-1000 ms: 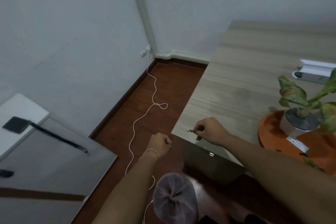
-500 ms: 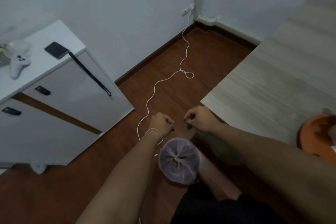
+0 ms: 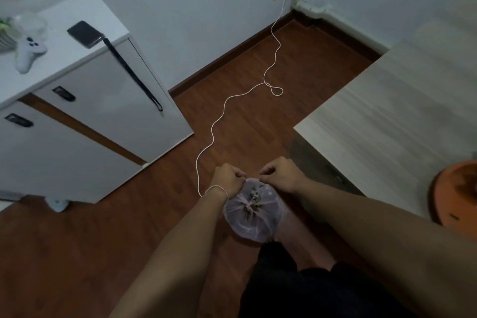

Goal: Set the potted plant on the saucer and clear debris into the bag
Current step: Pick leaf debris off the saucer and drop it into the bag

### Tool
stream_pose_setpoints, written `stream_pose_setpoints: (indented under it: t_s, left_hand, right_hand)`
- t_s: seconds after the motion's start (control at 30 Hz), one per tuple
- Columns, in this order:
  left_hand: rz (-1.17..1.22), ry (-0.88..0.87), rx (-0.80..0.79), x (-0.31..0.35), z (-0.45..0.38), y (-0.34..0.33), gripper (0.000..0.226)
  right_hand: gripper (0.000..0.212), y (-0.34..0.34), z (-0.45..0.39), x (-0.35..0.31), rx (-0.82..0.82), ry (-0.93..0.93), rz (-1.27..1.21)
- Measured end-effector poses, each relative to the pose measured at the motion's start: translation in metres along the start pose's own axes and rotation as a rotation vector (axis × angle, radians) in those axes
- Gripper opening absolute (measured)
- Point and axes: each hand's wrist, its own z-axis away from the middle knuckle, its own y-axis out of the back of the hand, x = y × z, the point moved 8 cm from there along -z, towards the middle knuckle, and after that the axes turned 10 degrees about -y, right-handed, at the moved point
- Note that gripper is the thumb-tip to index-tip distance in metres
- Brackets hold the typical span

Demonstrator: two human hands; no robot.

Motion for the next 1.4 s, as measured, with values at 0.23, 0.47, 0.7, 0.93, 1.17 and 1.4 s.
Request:
stream_pose_setpoints:
  t_s: [0.23,0.47,0.7,0.93,1.17,1.4]
  left_hand:
    - [0.02,-0.001,-0.056,-0.008,0.001,-0.012,0.022]
    - [-0.06,-0.048,-0.074,0.021,-0.005,-0.015,0.017]
    - [-0.139,-0.127,-0.126,0.045,-0.014,-0.036,0.014]
    - [-0.176,-0.255,-0.115,0.1,-0.03,-0.056,0.013]
    - [-0.274,-0.374,-0.168,0.159,-0.028,-0.093,0.013]
    - [-0.309,-0.438,-0.232,0.201,-0.029,-0.124,0.009]
  right_hand:
    - [0.026,0.003,0.01,0.021,0.022,-0.064,-0.062]
    - [0.027,0.027,0.02,0.049,0.083,-0.133,-0.132]
    - [0.022,0.065,0.033,0.076,0.188,-0.155,-0.244]
    - [0.02,0.097,0.053,0.12,0.252,-0.2,-0.353]
    - [0.016,0.126,0.078,0.165,0.329,-0.225,-0.429]
    - [0.021,0.148,0.098,0.205,0.399,-0.267,-0.5]
